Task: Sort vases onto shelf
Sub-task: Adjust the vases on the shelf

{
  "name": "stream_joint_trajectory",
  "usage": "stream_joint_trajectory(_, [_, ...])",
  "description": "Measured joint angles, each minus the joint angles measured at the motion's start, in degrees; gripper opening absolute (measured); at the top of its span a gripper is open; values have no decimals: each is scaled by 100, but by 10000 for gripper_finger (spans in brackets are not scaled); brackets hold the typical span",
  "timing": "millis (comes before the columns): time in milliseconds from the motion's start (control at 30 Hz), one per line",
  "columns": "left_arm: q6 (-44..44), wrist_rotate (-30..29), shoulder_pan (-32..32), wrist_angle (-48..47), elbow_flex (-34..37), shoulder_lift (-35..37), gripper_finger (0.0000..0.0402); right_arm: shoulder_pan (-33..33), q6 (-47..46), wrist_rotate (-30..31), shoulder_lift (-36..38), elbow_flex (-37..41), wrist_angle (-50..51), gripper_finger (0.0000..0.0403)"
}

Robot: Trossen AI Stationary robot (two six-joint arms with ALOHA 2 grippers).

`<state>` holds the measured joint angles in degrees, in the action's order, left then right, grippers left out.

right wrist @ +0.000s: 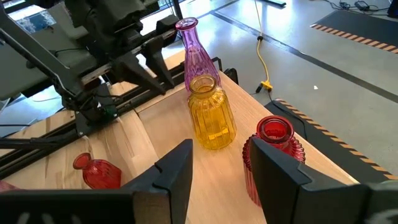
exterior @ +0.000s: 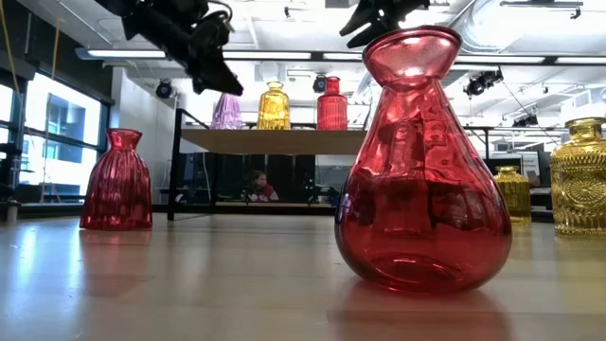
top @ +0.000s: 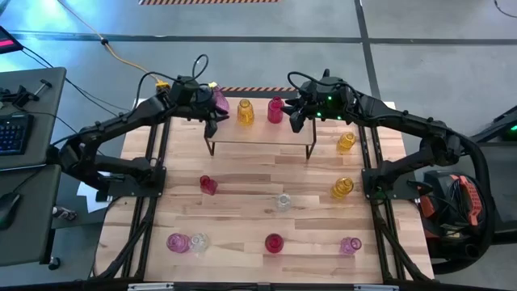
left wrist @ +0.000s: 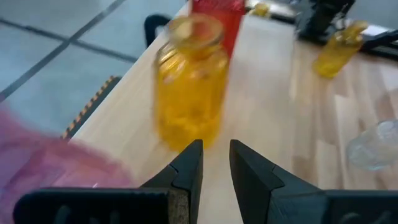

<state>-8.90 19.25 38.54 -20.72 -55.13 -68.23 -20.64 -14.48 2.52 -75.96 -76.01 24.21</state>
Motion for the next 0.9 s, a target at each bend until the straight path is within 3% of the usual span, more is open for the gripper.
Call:
stream_joint_trajectory(333, [145, -2, -567, 332, -2, -56, 71, 0, 0, 2, 0, 0, 1, 140])
stream_joint_trajectory(900, [334, -12, -978, 1285, -7, -880, 71, 2, 0, 2, 0, 0, 2, 140])
